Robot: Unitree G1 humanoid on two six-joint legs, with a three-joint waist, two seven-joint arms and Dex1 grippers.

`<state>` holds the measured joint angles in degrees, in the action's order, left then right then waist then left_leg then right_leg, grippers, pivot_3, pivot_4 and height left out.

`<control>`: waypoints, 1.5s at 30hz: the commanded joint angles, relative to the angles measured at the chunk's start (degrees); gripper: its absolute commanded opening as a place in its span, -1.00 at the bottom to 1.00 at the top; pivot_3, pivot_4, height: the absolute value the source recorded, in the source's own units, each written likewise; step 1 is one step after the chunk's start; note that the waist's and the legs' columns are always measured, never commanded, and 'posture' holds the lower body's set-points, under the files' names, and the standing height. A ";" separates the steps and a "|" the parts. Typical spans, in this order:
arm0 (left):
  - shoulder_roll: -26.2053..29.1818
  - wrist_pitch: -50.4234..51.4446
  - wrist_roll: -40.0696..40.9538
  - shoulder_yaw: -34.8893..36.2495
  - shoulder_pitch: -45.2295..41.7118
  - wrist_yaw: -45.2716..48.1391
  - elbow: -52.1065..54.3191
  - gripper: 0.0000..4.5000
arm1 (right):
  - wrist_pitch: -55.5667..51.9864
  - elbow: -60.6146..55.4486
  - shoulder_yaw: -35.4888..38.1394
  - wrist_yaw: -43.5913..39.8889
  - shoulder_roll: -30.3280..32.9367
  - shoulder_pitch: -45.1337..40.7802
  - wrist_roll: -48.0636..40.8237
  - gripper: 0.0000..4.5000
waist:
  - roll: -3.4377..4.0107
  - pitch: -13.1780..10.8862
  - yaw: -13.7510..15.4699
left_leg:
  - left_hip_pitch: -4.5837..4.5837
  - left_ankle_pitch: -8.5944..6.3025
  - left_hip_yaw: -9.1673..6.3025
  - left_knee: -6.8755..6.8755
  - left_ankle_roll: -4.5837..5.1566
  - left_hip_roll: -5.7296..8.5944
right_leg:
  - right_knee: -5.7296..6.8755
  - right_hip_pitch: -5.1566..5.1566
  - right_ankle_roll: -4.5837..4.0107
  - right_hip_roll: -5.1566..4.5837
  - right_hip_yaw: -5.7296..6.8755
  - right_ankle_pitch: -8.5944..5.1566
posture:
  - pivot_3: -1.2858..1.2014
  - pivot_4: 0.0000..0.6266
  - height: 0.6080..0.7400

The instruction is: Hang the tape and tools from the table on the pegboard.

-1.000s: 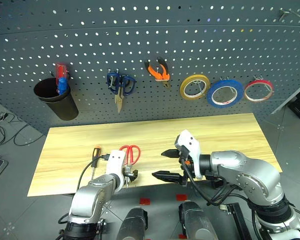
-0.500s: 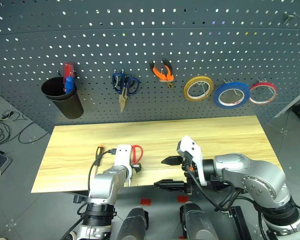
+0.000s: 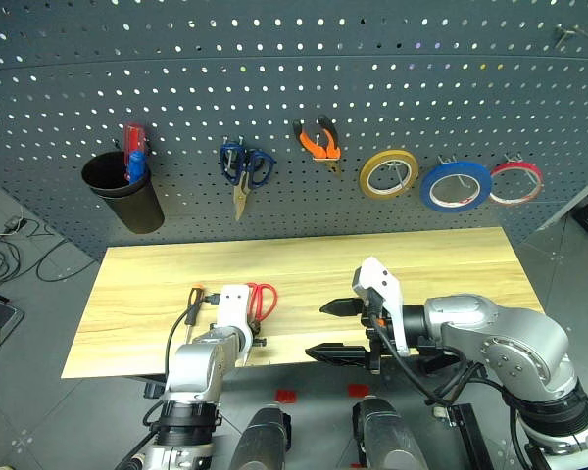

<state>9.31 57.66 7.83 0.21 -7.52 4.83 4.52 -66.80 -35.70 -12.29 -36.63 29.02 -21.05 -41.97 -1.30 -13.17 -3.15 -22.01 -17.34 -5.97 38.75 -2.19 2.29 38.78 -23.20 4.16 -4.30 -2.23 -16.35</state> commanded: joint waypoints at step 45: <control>13.40 -46.96 -14.52 -0.27 -6.55 9.01 7.84 -0.49 | 20.33 -3.91 6.14 4.45 -0.58 -15.81 4.49 1.00 | -0.03 -0.35 -0.24 | -0.90 0.10 -0.05 0.04 -0.14 0.00 | 0.11 -0.87 -0.02 -0.03 0.13 0.01 | -0.04 -0.27 1.00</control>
<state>23.00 10.81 -6.92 0.46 -13.78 13.22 11.51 -48.23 -36.31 -5.19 -31.03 27.87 -37.30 -38.14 -1.32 -13.52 -3.39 -22.90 -17.24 -6.03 38.79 -2.33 2.29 38.87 -24.06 4.14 -4.32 -2.09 -16.34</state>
